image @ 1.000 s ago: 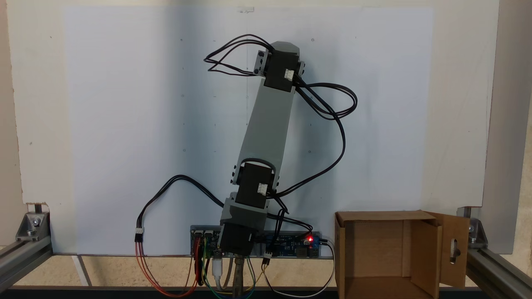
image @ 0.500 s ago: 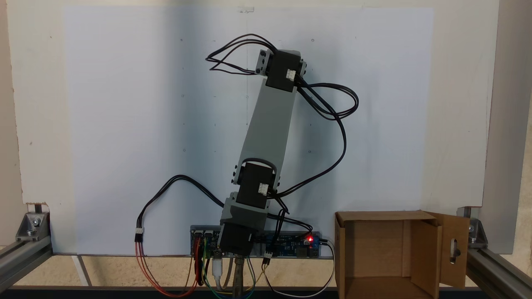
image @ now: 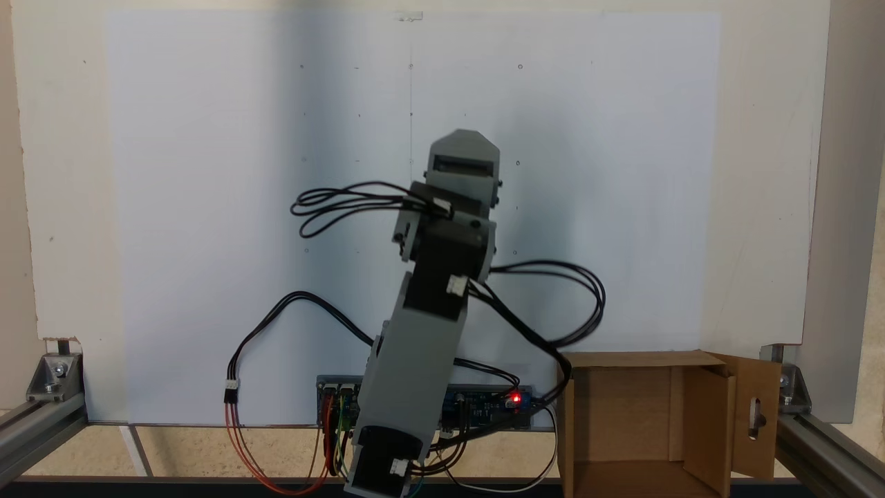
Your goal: Grasp a green dice and put it in the bin.
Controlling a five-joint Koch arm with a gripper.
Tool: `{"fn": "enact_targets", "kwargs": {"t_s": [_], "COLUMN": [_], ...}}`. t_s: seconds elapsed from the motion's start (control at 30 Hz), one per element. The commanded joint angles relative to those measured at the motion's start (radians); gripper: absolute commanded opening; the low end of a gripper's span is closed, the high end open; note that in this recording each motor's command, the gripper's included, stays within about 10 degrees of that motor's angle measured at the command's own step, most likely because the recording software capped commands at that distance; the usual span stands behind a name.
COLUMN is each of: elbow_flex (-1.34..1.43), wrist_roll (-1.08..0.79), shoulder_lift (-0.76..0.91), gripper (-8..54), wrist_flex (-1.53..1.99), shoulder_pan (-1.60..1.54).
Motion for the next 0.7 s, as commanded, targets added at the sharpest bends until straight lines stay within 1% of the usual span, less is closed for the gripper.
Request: {"fn": "enact_targets", "kwargs": {"t_s": [0.0,0.13,0.27,0.33,0.43,0.67], "elbow_flex": [-0.028,-0.028,-0.029,-0.029,-0.029,-0.029], "wrist_roll": [0.032,0.028,0.002,-0.041,-0.173,-0.302], "shoulder_lift": [0.035,0.054,0.054,0.054,0.054,0.038], "gripper": [11.5,11.5,11.5,11.5,11.5,11.5], "wrist_flex": [0.005,0.005,0.009,0.023,0.089,0.06], "shoulder_pan": [0.054,0.252,0.527,0.672,0.857,1.224]}}
